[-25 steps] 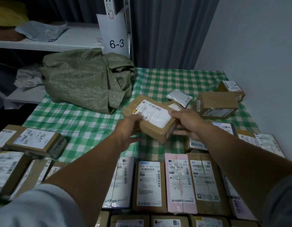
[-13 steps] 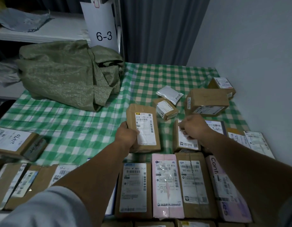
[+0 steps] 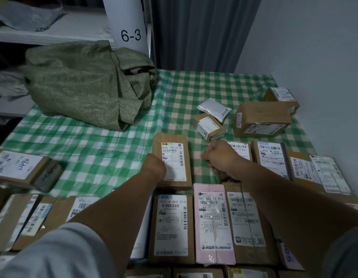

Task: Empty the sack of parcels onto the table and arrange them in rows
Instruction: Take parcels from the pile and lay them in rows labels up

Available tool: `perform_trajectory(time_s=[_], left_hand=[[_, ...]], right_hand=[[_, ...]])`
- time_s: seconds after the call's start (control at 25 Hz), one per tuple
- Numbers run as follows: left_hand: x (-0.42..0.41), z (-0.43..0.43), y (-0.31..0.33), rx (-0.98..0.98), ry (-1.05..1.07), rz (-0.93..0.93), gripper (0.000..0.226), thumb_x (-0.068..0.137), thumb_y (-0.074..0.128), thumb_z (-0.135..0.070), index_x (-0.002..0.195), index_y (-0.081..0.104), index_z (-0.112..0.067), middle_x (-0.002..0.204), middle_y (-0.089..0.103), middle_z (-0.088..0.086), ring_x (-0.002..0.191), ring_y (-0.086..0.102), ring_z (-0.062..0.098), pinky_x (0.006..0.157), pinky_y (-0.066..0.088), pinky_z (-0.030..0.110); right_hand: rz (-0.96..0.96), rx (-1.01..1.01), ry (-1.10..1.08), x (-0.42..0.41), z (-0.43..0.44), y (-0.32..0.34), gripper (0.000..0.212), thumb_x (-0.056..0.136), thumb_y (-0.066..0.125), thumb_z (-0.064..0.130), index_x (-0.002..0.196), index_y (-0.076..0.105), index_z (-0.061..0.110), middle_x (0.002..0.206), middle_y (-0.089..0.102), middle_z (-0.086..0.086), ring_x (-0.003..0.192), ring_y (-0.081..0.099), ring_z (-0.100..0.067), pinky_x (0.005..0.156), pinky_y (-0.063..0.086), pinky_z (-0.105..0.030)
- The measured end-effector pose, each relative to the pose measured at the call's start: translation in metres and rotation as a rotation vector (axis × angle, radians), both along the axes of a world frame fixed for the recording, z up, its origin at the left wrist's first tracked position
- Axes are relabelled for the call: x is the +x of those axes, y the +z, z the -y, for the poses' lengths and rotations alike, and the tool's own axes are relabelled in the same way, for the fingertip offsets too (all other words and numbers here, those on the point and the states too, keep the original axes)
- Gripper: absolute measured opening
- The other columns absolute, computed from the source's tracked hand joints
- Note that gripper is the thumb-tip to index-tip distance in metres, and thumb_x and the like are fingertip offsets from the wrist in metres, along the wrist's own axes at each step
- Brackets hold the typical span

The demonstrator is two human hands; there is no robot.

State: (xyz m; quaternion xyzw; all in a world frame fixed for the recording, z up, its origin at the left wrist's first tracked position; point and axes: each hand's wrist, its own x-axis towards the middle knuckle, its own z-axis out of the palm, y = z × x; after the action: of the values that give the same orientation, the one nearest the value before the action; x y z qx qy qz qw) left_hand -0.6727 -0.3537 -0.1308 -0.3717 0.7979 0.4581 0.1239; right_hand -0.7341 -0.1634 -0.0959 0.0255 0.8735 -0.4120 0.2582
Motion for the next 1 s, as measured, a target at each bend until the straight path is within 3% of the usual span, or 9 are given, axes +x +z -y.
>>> perform_trajectory(time_s=[0.2,0.32,0.4,0.48,0.6,0.76,1.0], left_hand=[[-0.003,0.006,-0.005,-0.099,-0.024,0.029,0.038,0.103,0.046,-0.012,0.136,0.042,0.007,0.137,0.053,0.026,0.126,0.053,0.039,0.100,0.044,0.042],[-0.012,0.006,-0.011,-0.144,-0.062,0.032,0.041,0.100,0.049,-0.013,0.136,0.042,0.006,0.136,0.053,0.026,0.124,0.054,0.041,0.102,0.046,0.043],[-0.019,0.003,-0.012,-0.150,-0.092,0.019,0.066,0.091,0.066,-0.022,0.144,0.034,-0.001,0.143,0.045,0.025,0.130,0.046,0.042,0.108,0.043,0.049],[-0.024,-0.006,-0.008,-0.179,-0.189,0.029,0.109,0.076,0.083,-0.043,0.155,0.015,-0.010,0.159,0.020,0.021,0.145,0.023,0.043,0.117,0.030,0.056],[-0.030,-0.025,-0.005,-0.335,-0.399,0.098,0.145,0.059,0.080,-0.073,0.158,-0.011,-0.020,0.165,-0.017,0.010,0.152,-0.013,0.040,0.116,0.012,0.069],[-0.038,-0.027,-0.016,-0.340,-0.465,0.167,0.150,0.056,0.081,-0.074,0.156,-0.018,-0.022,0.164,-0.024,0.008,0.151,-0.018,0.038,0.115,0.020,0.070],[-0.037,-0.021,-0.015,-0.311,-0.480,0.192,0.146,0.061,0.087,-0.060,0.157,-0.019,-0.026,0.163,-0.027,0.005,0.151,-0.019,0.036,0.115,0.021,0.068]], right_hand=[[-0.039,0.072,0.003,-0.009,0.000,-0.009,0.011,0.090,0.066,0.009,0.082,0.058,0.006,0.075,0.055,-0.017,0.061,0.052,-0.024,0.060,0.042,-0.033],[-0.118,0.164,0.013,-0.019,-0.003,-0.012,0.012,0.087,0.066,0.010,0.080,0.057,0.010,0.078,0.059,-0.012,0.074,0.058,-0.026,0.063,0.042,-0.029],[-0.207,0.245,0.027,-0.031,-0.004,-0.013,0.004,0.088,0.063,0.010,0.091,0.061,0.008,0.092,0.062,-0.012,0.086,0.061,-0.029,0.063,0.042,-0.027],[-0.315,0.351,0.031,-0.048,-0.004,-0.016,0.022,0.089,0.063,0.014,0.108,0.065,0.004,0.109,0.065,-0.014,0.099,0.062,-0.034,0.074,0.048,-0.030],[-0.433,0.543,0.101,-0.070,0.000,-0.024,0.038,0.088,0.064,0.026,0.119,0.062,0.005,0.119,0.062,-0.022,0.108,0.058,-0.038,0.089,0.048,-0.037],[-0.338,0.622,0.117,-0.096,0.009,-0.035,0.057,0.090,0.064,0.034,0.137,0.048,0.008,0.135,0.048,-0.024,0.125,0.047,-0.041,0.102,0.042,-0.041],[-0.227,0.682,0.122,-0.119,0.015,-0.058,0.077,0.087,0.068,0.047,0.145,0.034,0.010,0.143,0.045,-0.025,0.131,0.044,-0.041,0.108,0.039,-0.047]])
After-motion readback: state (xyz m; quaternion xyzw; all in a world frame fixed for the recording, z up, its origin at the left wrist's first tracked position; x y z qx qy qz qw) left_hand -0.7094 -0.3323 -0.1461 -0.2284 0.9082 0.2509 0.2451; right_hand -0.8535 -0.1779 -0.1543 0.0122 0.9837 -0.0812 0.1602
